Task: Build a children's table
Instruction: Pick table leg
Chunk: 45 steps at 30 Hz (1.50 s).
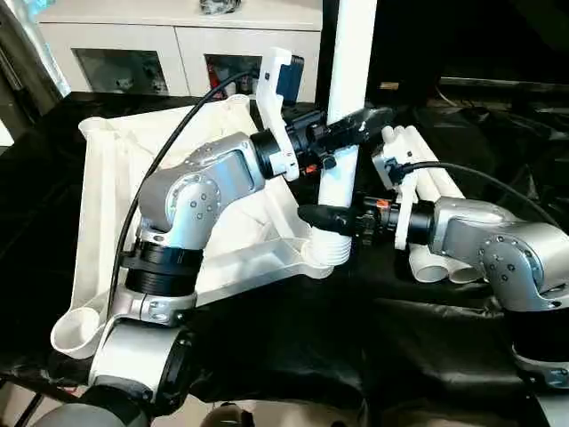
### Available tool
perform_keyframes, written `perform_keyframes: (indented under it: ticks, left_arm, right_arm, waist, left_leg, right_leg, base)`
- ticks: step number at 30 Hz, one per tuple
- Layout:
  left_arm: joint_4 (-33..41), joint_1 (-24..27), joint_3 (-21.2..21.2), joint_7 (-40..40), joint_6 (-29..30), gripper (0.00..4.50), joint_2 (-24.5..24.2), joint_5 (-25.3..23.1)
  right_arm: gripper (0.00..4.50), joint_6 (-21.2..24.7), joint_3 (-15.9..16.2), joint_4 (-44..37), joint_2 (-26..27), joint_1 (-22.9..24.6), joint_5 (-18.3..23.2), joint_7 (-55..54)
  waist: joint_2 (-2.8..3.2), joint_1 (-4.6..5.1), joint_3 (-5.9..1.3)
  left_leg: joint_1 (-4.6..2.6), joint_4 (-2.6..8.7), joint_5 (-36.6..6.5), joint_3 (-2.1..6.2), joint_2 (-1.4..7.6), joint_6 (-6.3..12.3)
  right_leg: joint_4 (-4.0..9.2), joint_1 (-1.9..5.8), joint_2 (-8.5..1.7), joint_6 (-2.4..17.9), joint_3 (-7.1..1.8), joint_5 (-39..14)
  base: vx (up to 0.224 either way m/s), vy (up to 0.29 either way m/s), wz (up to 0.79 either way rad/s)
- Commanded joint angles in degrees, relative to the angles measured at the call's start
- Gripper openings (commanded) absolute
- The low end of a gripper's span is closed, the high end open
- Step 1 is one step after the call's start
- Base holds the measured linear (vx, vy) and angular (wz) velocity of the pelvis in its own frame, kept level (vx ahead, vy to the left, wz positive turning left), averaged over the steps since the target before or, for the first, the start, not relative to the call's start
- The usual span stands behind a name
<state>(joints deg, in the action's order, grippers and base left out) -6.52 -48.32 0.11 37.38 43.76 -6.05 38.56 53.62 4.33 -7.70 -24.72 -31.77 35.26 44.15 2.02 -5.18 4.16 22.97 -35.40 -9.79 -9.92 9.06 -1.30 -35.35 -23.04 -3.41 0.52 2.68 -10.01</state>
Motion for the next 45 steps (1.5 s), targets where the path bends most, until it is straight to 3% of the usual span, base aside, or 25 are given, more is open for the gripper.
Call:
perform_keyframes:
  ticks: [1, 6, 23, 36, 41, 43, 45]
  left_arm:
    - [1.4, -1.6, -0.5, 1.5, 0.5, 1.84, -0.2, 0.7]
    - [1.4, -1.6, -0.6, 1.8, 0.2, 1.84, -0.5, 0.4]
    - [1.5, -1.4, -0.8, 2.1, 0.2, 1.84, -0.2, 0.2]
    - [1.7, -1.3, -0.8, 2.3, 0.4, 1.84, -0.3, 0.4]
    - [1.7, -1.3, -1.0, 2.4, -0.7, 1.84, -0.5, -0.3]
    - [2.4, -1.1, -2.0, 3.8, -1.1, 2.40, -1.2, -0.7]
    - [2.7, -1.1, -1.5, 3.5, -0.7, 2.54, -0.7, 0.0]
  right_arm:
    - [2.92, -0.4, -0.1, 0.1, -0.4, 0.0, -1.0, -0.8]
    - [3.20, -0.2, -0.5, -1.1, -1.3, 0.3, -0.3, 0.0]
    - [3.20, 0.5, 0.3, -2.4, -2.7, 1.9, 0.0, 0.5]
    - [2.06, 0.2, -0.2, -0.9, -1.3, 1.4, -0.3, -1.2]
    - [1.94, 0.0, -0.5, -0.6, -0.9, 1.2, -0.3, -1.4]
    - [1.93, -0.4, -0.5, -0.4, -0.7, 1.1, -0.5, -1.4]
    - [1.93, -1.2, -0.6, -0.3, -0.4, 1.1, -0.6, -1.4]
  waist:
    - [-0.43, -0.15, -5.10]
    - [-0.41, -0.18, -5.12]
    - [-0.56, -0.23, -5.14]
    - [-0.43, -0.19, -5.10]
    - [-0.42, -0.21, -5.13]
    - [-0.32, -0.24, -5.17]
    - [-0.19, -0.20, -5.14]
  left_leg:
    - [-1.37, 3.52, -7.4, 1.29, 3.32, 1.08]
    - [-1.39, 3.53, -7.7, 1.29, 3.33, 0.95]
    - [-1.34, 3.42, -7.1, 1.25, 3.33, 1.40]
    - [-1.35, 3.50, -7.5, 1.32, 3.36, 1.19]
    - [-1.40, 3.49, -7.5, 1.33, 3.35, 1.11]
    - [-1.41, 3.49, -7.1, 1.35, 3.38, 1.26]
    - [-1.36, 3.50, -7.5, 1.31, 3.38, 1.11]
  right_leg:
    - [3.96, 3.19, -4.52, 12.5, -2.36, -10.2]
    - [3.96, 3.25, -4.56, 12.5, -2.37, -10.3]
    - [4.02, 3.26, -4.59, 12.5, -2.39, -10.4]
    - [3.99, 3.22, -4.56, 12.6, -2.35, -10.5]
    - [3.97, 3.23, -4.57, 12.6, -2.34, -10.4]
    - [3.93, 3.20, -4.58, 12.6, -2.36, -9.6]
    - [3.91, 3.19, -4.59, 12.7, -2.37, -9.5]
  base:
    - [0.000, 0.000, 0.00]
    - [0.000, 0.000, 0.00]
    - [0.000, 0.000, 0.00]
    - [0.000, 0.000, 0.00]
    - [0.000, 0.000, 0.00]
    - [0.000, 0.000, 0.00]
    - [0.000, 0.000, 0.00]
